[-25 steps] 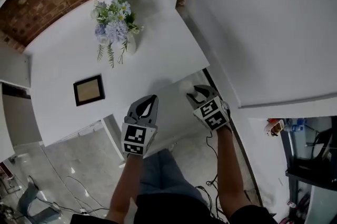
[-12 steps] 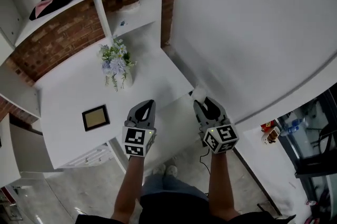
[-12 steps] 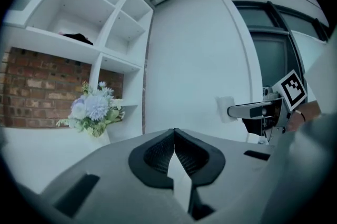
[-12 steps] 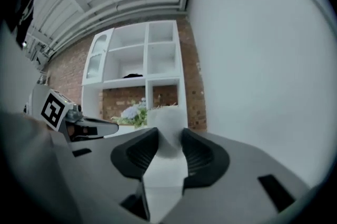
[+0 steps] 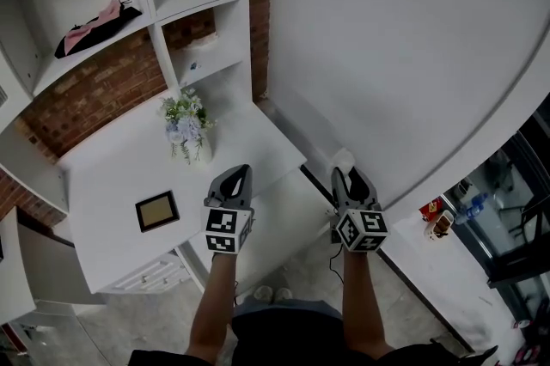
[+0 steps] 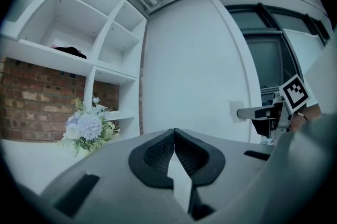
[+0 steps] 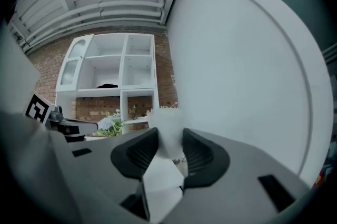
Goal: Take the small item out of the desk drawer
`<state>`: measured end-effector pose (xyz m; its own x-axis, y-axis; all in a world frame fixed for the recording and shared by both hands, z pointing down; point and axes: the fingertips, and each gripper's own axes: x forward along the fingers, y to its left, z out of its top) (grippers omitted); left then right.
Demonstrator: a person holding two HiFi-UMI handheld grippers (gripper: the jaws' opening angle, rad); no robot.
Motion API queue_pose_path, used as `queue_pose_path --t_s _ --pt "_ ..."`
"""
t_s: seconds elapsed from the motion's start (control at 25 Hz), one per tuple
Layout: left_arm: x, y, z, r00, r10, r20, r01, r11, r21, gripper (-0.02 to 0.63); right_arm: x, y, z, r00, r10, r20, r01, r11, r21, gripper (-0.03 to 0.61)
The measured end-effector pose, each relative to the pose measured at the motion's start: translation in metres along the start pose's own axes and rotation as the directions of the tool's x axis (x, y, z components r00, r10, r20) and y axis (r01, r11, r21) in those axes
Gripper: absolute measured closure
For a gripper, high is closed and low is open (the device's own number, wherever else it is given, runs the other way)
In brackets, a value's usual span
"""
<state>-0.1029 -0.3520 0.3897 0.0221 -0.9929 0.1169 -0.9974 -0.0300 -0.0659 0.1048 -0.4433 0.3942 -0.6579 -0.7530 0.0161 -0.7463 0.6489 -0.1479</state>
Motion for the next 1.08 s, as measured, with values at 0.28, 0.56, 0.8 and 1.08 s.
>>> queue_pose_path --t_s 0.28,0.56,0.8,1.08 --pt "0.005 -0.003 0.0 1.0 -0.007 -0.007 0.007 1.0 0.01 0.604 -0.004 -0.005 -0.005 1.0 -0.016 -0.008 0.016 1.0 -0.003 0.434" --pt "0.005 -0.005 -0.004 1.0 -0.022 -0.017 0.023 1.0 0.003 0.604 -0.005 -0.004 -0.006 1.0 -0.022 -0.016 0.022 1.0 -0.003 0.434" --pt "0.004 -0.008 -0.009 0.999 -0.036 -0.023 0.036 0.999 -0.004 0.604 -0.009 -0.001 -0.009 0.999 -0.026 -0.025 0.026 1.0 -0.009 0.434" --pt "0.001 -0.01 -0.012 0.999 -0.04 -0.027 0.04 0.999 -0.004 0.604 -0.013 0.0 -0.01 0.999 -0.029 -0.029 0.028 1.0 -0.011 0.434"
